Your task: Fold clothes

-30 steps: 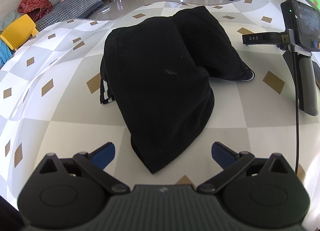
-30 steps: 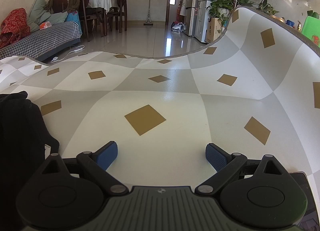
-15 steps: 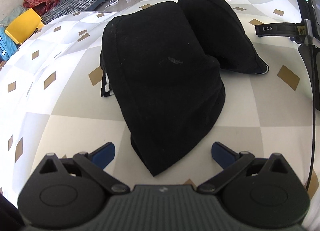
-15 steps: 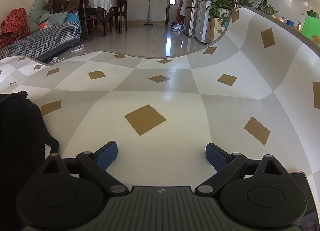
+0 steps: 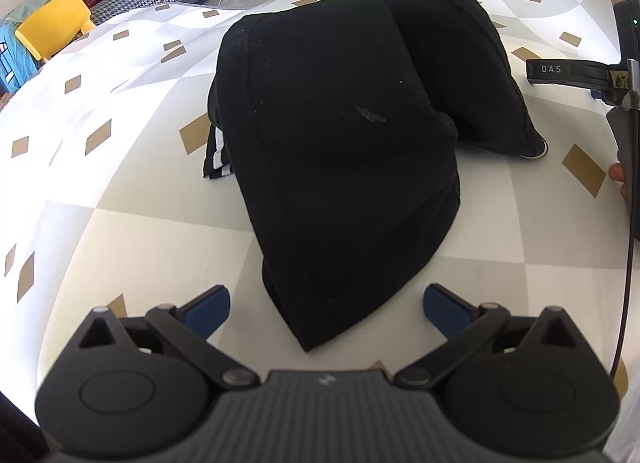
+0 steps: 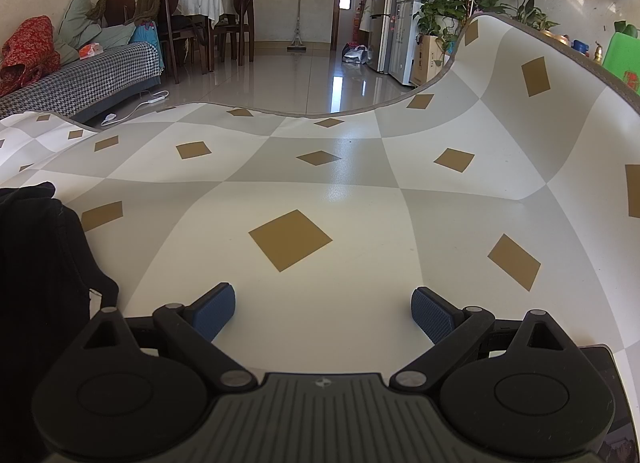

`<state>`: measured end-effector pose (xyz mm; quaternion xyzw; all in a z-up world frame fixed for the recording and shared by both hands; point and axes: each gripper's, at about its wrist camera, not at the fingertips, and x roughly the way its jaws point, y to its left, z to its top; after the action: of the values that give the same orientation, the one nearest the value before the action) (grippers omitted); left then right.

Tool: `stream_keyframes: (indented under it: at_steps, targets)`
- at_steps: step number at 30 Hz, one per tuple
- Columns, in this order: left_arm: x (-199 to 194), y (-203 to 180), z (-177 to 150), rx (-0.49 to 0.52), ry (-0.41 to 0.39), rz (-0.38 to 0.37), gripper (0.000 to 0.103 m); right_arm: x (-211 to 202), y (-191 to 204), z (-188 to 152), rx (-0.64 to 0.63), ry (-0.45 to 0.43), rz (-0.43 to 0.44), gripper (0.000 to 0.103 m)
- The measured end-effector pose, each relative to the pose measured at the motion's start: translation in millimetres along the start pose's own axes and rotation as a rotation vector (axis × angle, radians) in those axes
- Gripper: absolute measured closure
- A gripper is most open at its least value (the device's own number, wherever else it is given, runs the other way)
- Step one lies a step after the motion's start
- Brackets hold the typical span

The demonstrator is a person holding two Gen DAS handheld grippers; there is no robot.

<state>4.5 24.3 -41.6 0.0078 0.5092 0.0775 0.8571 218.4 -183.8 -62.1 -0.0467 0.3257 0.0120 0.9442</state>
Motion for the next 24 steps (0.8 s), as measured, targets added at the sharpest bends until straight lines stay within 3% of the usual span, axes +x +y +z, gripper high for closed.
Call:
stream_keyframes:
  at_steps: [13,24]
  targets:
    - [0.6,5.1,-2.5,-0.057,0.024,-0.03,0.0,-21.1,4.0,-10.4,0.041,0.049,-0.044,0.008]
    - [-2.9,2.7,-9.2,-0.069,0.014,-0.034,0.0,-41.8,11.7,-12.3,0.009,0.187,-0.012,0.008]
